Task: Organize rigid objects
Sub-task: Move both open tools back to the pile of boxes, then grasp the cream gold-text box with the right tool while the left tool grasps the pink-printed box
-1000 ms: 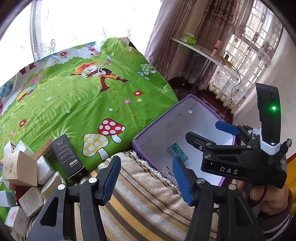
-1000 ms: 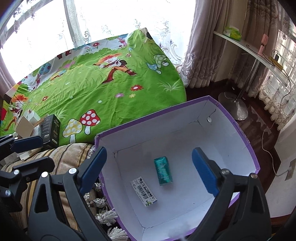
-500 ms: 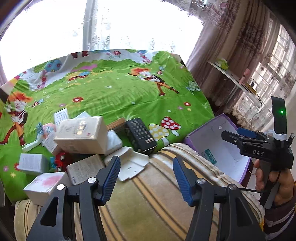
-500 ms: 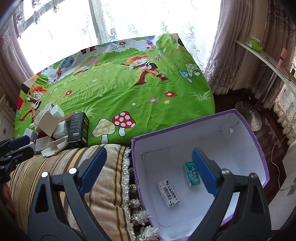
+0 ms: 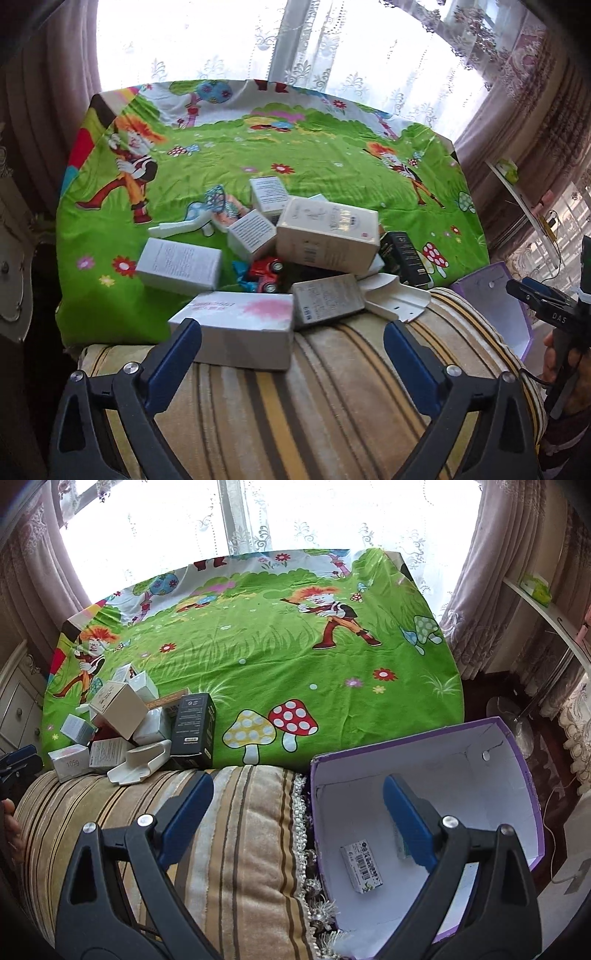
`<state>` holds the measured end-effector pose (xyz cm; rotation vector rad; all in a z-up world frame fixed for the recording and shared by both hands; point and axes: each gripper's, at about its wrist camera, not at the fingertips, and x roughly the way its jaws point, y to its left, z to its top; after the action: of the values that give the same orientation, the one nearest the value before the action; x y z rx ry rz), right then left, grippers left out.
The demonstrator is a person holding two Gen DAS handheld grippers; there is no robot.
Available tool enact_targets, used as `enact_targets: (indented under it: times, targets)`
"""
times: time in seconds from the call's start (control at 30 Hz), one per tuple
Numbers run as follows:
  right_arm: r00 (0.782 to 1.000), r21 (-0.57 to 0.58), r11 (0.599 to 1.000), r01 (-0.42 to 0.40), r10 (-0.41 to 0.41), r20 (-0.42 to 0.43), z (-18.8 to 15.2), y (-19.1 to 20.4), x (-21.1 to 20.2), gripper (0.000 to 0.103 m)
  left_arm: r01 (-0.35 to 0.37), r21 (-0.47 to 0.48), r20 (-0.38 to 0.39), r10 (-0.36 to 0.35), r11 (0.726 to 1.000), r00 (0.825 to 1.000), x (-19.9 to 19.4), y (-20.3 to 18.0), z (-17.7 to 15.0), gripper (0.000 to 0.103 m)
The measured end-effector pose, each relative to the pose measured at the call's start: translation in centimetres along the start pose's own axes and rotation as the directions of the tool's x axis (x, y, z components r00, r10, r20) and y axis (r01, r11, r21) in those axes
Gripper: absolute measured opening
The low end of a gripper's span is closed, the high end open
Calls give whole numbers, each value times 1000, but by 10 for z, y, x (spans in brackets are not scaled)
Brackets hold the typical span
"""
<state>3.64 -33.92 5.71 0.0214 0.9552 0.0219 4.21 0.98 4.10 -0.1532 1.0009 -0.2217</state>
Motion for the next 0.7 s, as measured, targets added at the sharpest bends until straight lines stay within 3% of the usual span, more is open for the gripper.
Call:
enact_targets:
  times: [0.3, 0.57, 0.7]
  targets:
    - [999, -95, 995, -39, 37, -17, 14, 36, 4, 95, 28, -29, -95, -31, 999, 995, 18, 28, -1, 101]
    - [986, -205, 967, -154, 137, -93, 22, 87, 19, 95, 57, -43, -149, -63, 997, 987, 34, 36, 4, 103]
    - [983, -246, 954, -169, 145, -113, 25, 107, 29, 95, 59, -33, -168, -64, 998, 984, 38, 36, 4, 103]
